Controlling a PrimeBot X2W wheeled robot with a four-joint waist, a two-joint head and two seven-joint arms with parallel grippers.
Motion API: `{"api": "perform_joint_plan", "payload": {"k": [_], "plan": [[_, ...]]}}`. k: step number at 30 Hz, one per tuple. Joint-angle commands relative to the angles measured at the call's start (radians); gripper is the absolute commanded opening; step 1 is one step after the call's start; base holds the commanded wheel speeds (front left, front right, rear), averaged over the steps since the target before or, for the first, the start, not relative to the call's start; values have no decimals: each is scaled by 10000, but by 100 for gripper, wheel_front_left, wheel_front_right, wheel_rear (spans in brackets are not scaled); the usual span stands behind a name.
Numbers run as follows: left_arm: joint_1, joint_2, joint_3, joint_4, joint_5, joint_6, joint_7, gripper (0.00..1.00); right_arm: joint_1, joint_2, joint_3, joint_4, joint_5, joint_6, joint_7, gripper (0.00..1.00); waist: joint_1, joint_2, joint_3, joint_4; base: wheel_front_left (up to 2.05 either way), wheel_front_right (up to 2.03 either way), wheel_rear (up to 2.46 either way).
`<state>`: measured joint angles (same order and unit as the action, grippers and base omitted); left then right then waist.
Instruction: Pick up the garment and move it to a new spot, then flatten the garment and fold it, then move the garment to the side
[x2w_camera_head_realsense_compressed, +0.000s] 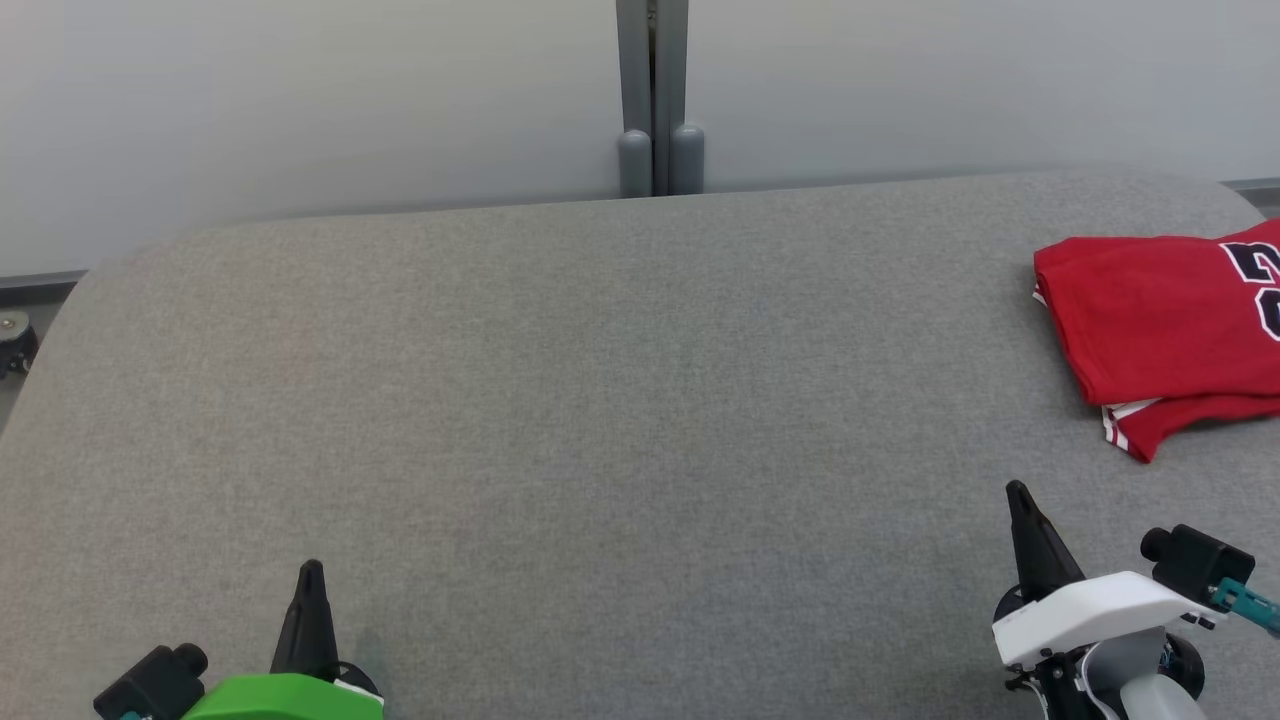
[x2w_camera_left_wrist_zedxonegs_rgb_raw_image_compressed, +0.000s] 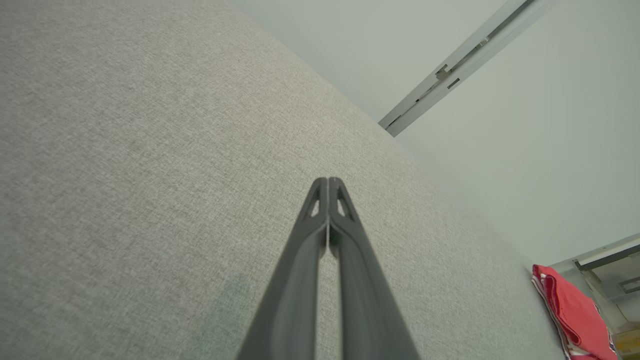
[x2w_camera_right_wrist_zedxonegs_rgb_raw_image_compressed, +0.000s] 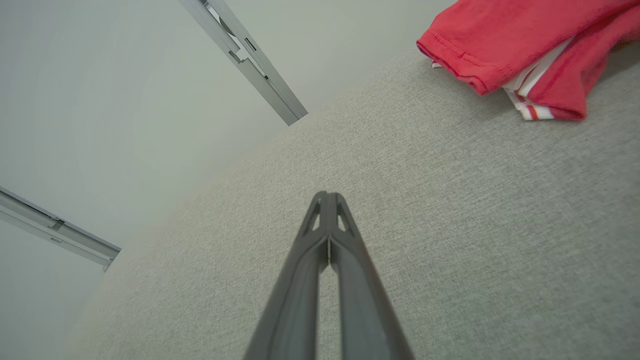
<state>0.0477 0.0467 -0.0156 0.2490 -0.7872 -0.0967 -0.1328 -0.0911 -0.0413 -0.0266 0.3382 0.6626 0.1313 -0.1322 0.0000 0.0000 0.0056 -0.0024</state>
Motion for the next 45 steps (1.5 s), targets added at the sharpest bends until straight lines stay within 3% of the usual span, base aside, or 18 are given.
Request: {"api": "perform_joint_plan", "payload": {"k": [1, 18, 45], "plan": [[-330, 52, 87, -152, -334, -26, 77, 0, -196, -51, -69, -189, 383, -1, 80, 0, 0, 0, -1, 0, 0, 0, 0], [-723, 71, 426, -205, -2631, -43, 751, 0, -260, -71, -310, -391, 2995, -3, 772, 0, 0, 0, -15, 5, 0, 0, 0], [-1146, 91, 793, -260, -5067, -62, 1486, 0, -308, -89, -570, -601, 5785, -3, 1517, 0, 0, 0, -32, 11, 0, 0, 0]]}}
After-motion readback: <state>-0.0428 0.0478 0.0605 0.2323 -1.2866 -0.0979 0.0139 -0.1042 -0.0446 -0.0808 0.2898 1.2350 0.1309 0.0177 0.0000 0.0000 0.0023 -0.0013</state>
